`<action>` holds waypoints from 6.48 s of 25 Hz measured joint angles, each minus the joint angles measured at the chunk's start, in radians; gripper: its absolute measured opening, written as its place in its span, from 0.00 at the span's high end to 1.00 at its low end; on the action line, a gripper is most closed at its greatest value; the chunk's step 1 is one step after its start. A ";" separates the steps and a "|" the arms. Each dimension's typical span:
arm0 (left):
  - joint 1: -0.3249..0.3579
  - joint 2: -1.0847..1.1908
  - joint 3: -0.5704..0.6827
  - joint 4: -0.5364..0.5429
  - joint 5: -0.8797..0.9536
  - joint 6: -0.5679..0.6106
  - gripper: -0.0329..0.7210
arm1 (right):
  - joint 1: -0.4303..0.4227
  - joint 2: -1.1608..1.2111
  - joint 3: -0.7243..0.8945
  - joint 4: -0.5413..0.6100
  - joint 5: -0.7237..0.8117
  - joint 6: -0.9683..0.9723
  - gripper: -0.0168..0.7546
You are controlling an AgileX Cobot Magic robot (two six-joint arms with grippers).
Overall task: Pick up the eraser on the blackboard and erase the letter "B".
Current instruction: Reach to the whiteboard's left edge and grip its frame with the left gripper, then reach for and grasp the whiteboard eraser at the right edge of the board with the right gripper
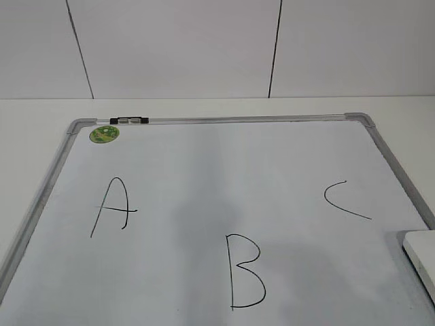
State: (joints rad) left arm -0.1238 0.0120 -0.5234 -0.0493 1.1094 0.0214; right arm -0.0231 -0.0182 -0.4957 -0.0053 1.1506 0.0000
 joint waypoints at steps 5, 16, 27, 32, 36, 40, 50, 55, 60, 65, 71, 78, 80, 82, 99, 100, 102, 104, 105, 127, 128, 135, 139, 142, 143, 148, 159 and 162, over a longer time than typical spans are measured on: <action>0.000 0.000 0.000 0.000 0.000 0.000 0.64 | 0.000 0.000 0.000 0.000 0.000 0.000 0.26; 0.000 0.000 0.000 0.000 0.000 0.000 0.64 | 0.000 0.000 0.000 0.000 0.000 0.000 0.26; 0.000 0.000 0.000 -0.003 0.000 0.000 0.64 | 0.000 0.153 -0.041 0.055 0.054 0.000 0.26; 0.000 0.009 0.000 -0.004 0.000 0.000 0.64 | 0.000 0.291 -0.070 0.116 0.061 0.000 0.26; 0.000 0.073 -0.005 -0.009 0.009 0.000 0.64 | 0.000 0.406 -0.108 0.133 0.076 0.000 0.26; 0.000 0.215 -0.059 -0.009 0.051 0.000 0.64 | 0.000 0.526 -0.146 0.153 0.099 0.000 0.26; 0.000 0.701 -0.273 -0.025 0.140 -0.050 0.64 | 0.000 0.831 -0.266 0.181 0.101 0.000 0.26; 0.000 0.955 -0.375 -0.036 0.140 -0.052 0.64 | 0.000 0.903 -0.315 0.181 0.099 0.000 0.26; 0.000 1.206 -0.481 -0.036 0.134 -0.052 0.64 | 0.000 0.916 -0.322 0.160 0.099 0.000 0.26; 0.000 1.414 -0.589 -0.035 0.081 -0.049 0.64 | 0.000 0.916 -0.326 0.151 0.099 0.000 0.26; 0.000 1.586 -0.647 -0.035 0.003 -0.047 0.64 | 0.000 0.916 -0.328 0.149 0.099 0.000 0.26; 0.000 1.705 -0.648 -0.037 -0.076 -0.047 0.64 | 0.000 0.916 -0.328 0.149 0.099 0.000 0.26; 0.000 1.727 -0.649 -0.037 -0.102 -0.047 0.64 | 0.000 0.916 -0.328 0.149 0.099 0.000 0.26; 0.000 1.745 -0.649 -0.037 -0.127 -0.047 0.64 | 0.000 0.916 -0.328 0.149 0.099 0.000 0.26; 0.000 1.881 -0.656 -0.035 -0.264 -0.045 0.64 | 0.000 0.916 -0.328 0.149 0.099 0.000 0.26; 0.000 1.884 -0.656 -0.035 -0.266 -0.045 0.64 | 0.000 0.916 -0.328 0.149 0.099 0.006 0.26; 0.000 1.885 -0.656 -0.035 -0.279 -0.045 0.65 | 0.000 0.916 -0.328 0.149 0.099 0.000 0.26; 0.000 1.885 -0.656 -0.035 -0.283 -0.045 0.66 | 0.000 0.916 -0.328 0.149 0.099 0.000 0.26; 0.000 1.885 -0.656 -0.035 -0.286 -0.045 0.67 | 0.000 0.916 -0.328 0.149 0.099 0.000 0.26; 0.049 1.885 -0.658 -0.052 -0.307 -0.045 0.68 | 0.000 0.916 -0.328 0.149 0.099 0.000 0.26; 0.049 1.885 -0.658 -0.052 -0.307 -0.045 0.68 | 0.000 0.916 -0.328 0.149 0.099 0.000 0.26; 0.049 1.885 -0.658 -0.052 -0.297 -0.034 0.69 | 0.000 0.924 -0.328 0.149 0.099 0.006 0.26; 0.047 1.888 -0.658 -0.053 -0.285 -0.021 0.71 | 0.000 0.924 -0.328 0.149 0.099 0.006 0.26; 0.047 1.899 -0.658 -0.056 -0.280 -0.021 0.72 | 0.000 0.924 -0.328 0.149 0.099 0.006 0.26; 0.047 1.899 -0.658 -0.056 -0.280 -0.021 0.72 | 0.000 0.924 -0.328 0.149 0.099 0.006 0.26; 0.047 1.899 -0.659 -0.056 -0.279 -0.021 0.72 | 0.000 0.924 -0.328 0.149 0.099 0.000 0.26; 0.045 1.899 -0.660 -0.081 -0.272 -0.038 0.93 | 0.000 0.928 -0.328 0.149 0.099 0.006 0.26; 0.045 1.899 -0.660 -0.081 -0.270 -0.038 0.93 | 0.000 0.952 -0.328 0.151 0.099 0.006 0.26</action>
State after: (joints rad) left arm -0.0791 1.9109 -1.1836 -0.1304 0.8394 -0.0166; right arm -0.0231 0.9341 -0.8237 0.1457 1.2499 0.0062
